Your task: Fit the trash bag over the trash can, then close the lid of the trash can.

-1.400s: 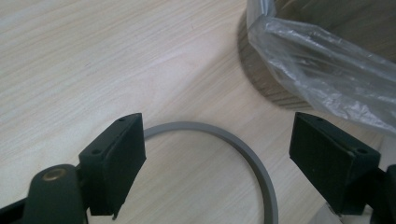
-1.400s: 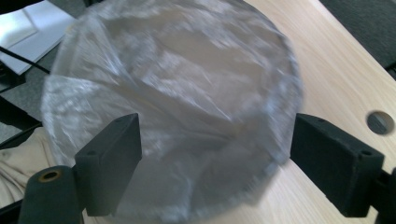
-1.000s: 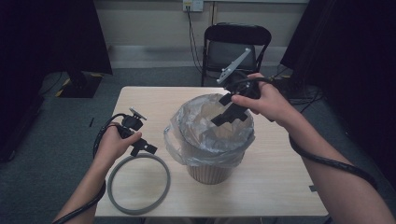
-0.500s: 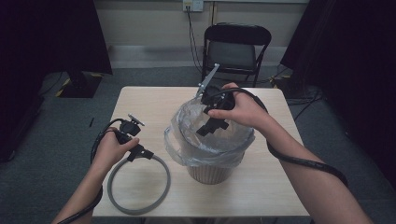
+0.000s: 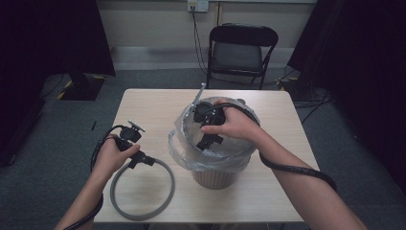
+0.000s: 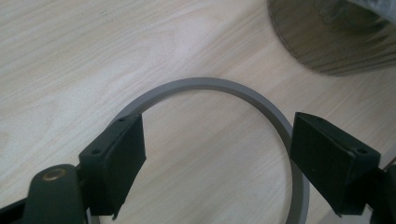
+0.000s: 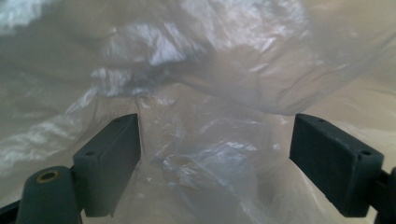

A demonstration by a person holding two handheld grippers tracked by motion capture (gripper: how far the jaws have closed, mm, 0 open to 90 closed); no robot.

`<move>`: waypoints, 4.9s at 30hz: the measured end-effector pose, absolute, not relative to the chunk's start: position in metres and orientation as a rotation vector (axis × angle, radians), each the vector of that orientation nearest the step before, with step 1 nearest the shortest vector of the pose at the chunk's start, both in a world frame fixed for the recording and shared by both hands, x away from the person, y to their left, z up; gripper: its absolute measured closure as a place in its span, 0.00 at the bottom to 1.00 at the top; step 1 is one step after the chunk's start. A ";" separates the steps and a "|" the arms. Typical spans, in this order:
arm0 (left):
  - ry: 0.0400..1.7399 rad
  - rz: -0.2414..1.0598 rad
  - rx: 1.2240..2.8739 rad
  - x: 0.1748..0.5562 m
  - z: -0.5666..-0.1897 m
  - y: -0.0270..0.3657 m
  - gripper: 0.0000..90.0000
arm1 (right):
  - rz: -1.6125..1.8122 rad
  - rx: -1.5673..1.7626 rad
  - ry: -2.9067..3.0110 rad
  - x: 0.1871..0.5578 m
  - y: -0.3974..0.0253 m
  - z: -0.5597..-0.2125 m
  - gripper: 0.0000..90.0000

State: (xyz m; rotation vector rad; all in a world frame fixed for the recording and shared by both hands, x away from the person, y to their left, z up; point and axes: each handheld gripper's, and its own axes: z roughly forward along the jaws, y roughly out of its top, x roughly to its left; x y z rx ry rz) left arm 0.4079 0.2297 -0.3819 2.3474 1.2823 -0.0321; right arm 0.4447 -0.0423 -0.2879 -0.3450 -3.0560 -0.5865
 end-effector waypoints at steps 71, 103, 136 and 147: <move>1.447 0.028 2.361 0.406 -0.425 0.268 0.21 | -0.863 -0.957 -2.981 0.446 -0.268 -0.248 0.18; 1.482 0.104 2.433 0.410 -0.464 0.287 0.28 | -0.831 -1.030 -2.897 0.457 -0.270 -0.355 0.18; 1.589 -0.046 2.335 0.408 -0.446 0.289 0.93 | -0.913 -1.154 -2.876 0.458 -0.276 -0.431 0.18; 1.562 -0.196 2.283 0.409 -0.432 0.290 0.93 | -0.910 -1.173 -2.884 0.454 -0.270 -0.458 0.18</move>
